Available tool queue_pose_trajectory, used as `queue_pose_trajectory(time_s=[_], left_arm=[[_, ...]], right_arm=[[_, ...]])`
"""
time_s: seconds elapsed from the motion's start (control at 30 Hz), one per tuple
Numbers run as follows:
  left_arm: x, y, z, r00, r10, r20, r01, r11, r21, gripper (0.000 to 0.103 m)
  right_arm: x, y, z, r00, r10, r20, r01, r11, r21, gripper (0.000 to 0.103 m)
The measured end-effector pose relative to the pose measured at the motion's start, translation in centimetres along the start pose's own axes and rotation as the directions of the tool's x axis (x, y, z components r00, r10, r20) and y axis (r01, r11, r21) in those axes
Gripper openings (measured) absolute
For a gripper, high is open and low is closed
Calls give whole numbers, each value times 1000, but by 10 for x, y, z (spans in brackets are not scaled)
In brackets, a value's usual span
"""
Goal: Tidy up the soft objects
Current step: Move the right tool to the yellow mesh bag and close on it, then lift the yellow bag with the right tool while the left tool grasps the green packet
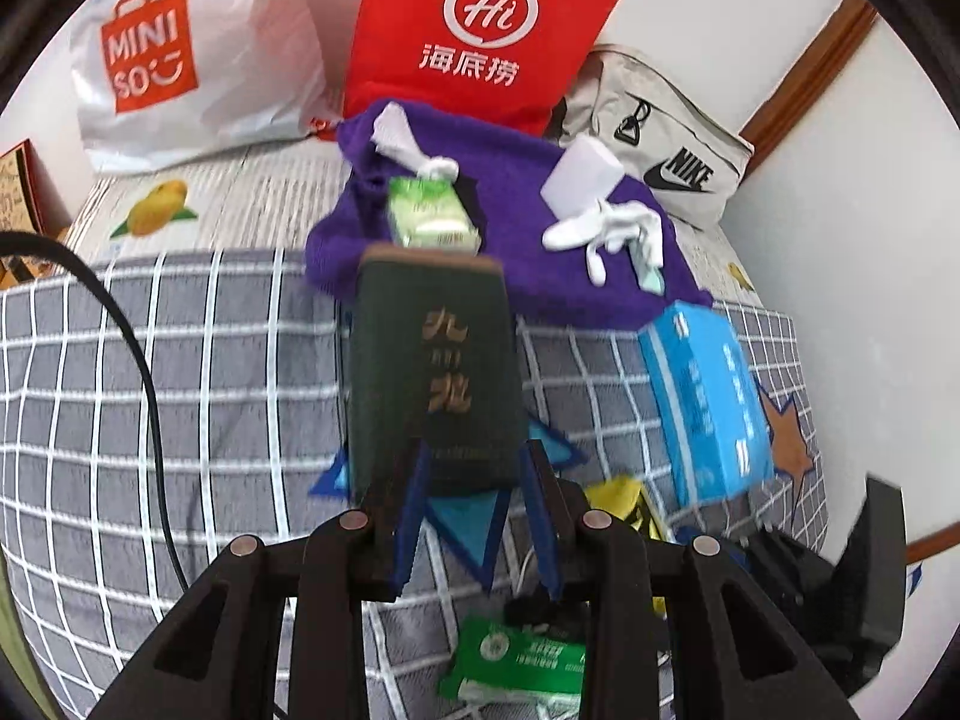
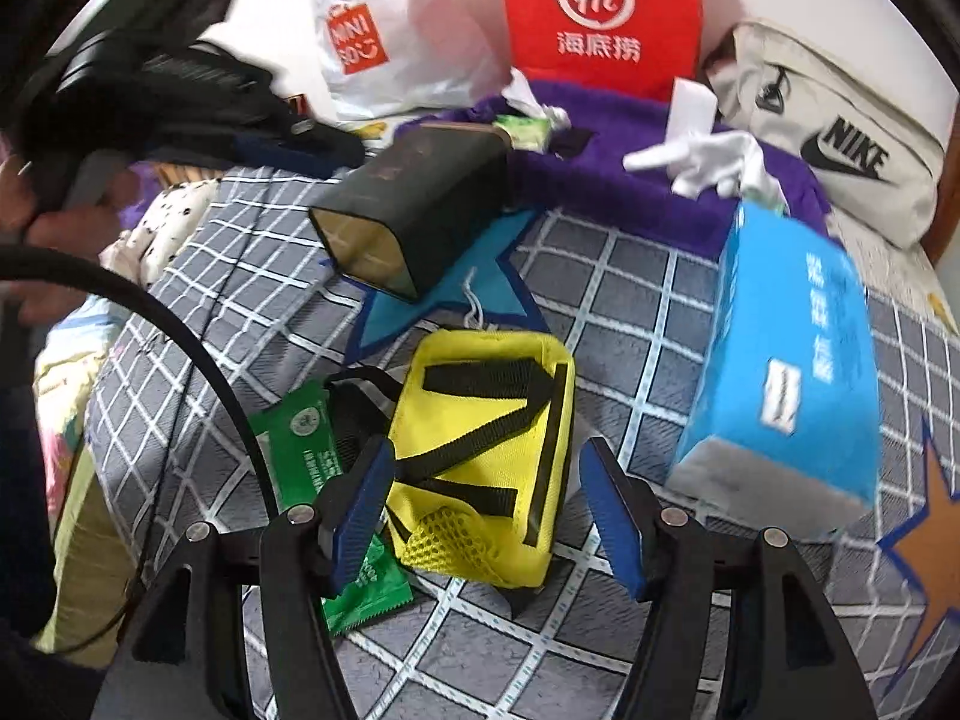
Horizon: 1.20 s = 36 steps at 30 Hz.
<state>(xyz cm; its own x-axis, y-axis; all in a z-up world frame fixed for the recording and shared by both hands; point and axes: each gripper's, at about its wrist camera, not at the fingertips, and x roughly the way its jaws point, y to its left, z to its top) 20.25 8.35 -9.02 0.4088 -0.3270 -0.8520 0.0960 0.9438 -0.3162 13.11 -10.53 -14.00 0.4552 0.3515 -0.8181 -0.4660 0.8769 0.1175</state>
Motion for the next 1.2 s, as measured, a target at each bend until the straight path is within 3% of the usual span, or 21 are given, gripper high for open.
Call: queue_pose_trajectory(time_s=[0.17, 0.3, 0.57, 0.83, 1.1, 1.13, 1.2], left_arm=[[-2, 10, -20, 1000, -3, 2, 3, 1000, -24, 30], [-8, 14, -35, 1000, 13, 17, -12, 1000, -19, 30], [-8, 19, -58, 1000, 12, 11, -12, 999, -31, 30], [1, 19, -78, 1000, 25, -14, -25, 1000, -9, 30], [3, 7, -98, 998, -18, -58, 18, 1000, -3, 30], [2, 4, -102, 997, -31, -67, 30, 1000, -4, 31], [0, -1, -109, 996, -40, -83, 40, 999, -11, 42]], right_arm=[[12, 7, 4, 1000, -26, -12, 27, 999, 26, 65], [18, 13, 3, 999, -31, -13, 32, 999, 28, 75], [30, 15, 2, 996, -83, -36, 84, 996, 20, 78], [22, 8, 0, 999, -37, 8, 37, 999, 36, 66], [-8, 8, -5, 997, -34, 67, 32, 999, 28, 64], [-12, 7, -6, 997, -35, 75, 33, 999, 30, 64], [-22, 5, -8, 995, -43, 95, 40, 999, 34, 64]])
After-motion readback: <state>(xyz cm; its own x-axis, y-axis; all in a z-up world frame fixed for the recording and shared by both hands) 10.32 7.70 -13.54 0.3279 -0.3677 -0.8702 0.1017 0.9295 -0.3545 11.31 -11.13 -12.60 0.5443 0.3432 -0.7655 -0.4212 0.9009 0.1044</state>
